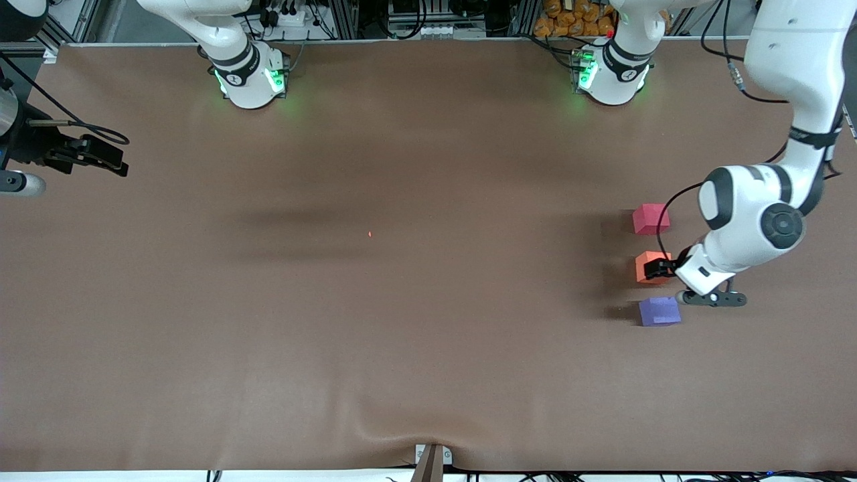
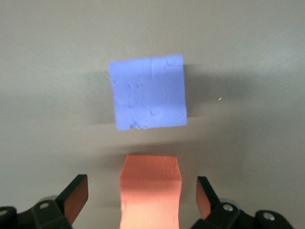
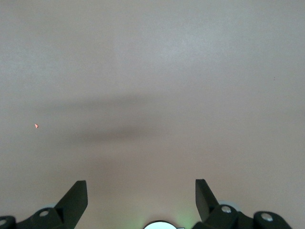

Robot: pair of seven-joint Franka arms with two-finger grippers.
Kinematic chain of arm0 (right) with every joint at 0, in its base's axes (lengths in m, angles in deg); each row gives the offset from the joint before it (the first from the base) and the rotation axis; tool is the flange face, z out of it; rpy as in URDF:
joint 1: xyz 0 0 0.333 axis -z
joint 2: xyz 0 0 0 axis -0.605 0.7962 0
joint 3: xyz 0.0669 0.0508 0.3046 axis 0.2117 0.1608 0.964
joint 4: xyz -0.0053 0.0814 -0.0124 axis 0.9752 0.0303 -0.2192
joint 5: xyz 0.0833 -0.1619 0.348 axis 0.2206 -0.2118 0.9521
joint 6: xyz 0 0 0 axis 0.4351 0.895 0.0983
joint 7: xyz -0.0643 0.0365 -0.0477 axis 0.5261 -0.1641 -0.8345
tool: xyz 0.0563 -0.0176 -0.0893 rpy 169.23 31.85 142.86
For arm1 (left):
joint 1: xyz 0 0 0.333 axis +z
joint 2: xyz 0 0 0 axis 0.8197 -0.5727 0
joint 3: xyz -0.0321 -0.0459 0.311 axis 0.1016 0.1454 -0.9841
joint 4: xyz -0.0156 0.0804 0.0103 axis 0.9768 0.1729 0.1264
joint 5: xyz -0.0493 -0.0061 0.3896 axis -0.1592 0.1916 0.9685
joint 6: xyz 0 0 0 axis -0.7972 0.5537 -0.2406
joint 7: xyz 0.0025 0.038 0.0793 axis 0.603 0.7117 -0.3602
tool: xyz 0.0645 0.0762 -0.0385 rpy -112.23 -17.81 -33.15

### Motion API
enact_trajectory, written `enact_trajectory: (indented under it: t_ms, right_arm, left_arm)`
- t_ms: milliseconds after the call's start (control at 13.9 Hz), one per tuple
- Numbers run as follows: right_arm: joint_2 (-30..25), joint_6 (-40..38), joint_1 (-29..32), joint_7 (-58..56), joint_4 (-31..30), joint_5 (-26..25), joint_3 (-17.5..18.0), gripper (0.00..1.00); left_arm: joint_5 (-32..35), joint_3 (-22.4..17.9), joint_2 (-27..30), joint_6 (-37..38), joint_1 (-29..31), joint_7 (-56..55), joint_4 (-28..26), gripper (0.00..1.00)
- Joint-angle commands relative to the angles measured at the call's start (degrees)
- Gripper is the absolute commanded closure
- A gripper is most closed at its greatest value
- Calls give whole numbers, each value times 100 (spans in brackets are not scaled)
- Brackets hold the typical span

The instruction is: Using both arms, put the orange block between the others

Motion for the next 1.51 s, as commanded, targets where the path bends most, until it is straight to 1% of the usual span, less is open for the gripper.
enact_trajectory:
  t_ms: [0, 144, 288, 504, 648, 720, 1008, 1153, 1297, 1441]
  right_arm:
    - [-28, -17, -35, -47, -50, -49, -4, 0]
    - [-28, -18, -35, -47, -50, -49, -4, 0]
    - [-28, -26, -35, -47, -50, -49, -4, 0]
    - [-28, -26, -70, -39, -50, -49, -4, 0]
    - [-28, -26, -70, -47, -50, -49, -4, 0]
    - [-28, -26, -70, -47, -50, -49, -4, 0]
    - [-28, -26, -70, -47, -50, -49, -4, 0]
    - [-28, -26, -70, -47, -50, -49, -4, 0]
    - [-28, -26, -70, -47, -50, -49, -4, 0]
    - [-28, -26, -70, -47, -50, -49, -4, 0]
  left_arm:
    - [87, 44, 565, 1006, 17, -124, 487, 0]
    - [87, 70, 890, 1481, 17, -151, 804, 0]
    - [78, 70, 1146, 2096, 8, -124, 1251, 0]
    - [87, 70, 1217, 3343, -18, -72, 2322, 0]
    - [52, 96, 1234, 4012, -18, -72, 2842, 0]
    - [17, 123, 1252, 4224, -18, -80, 2931, 0]
    - [-1, 263, 1901, 4524, -9, -107, 2985, 0]
    - [-1, 343, 2078, 4717, -9, -124, 2976, 0]
    - [-1, 351, 2210, 4823, -9, -107, 2976, 0]
    - [-10, 352, 2342, 5104, -9, -115, 2958, 0]
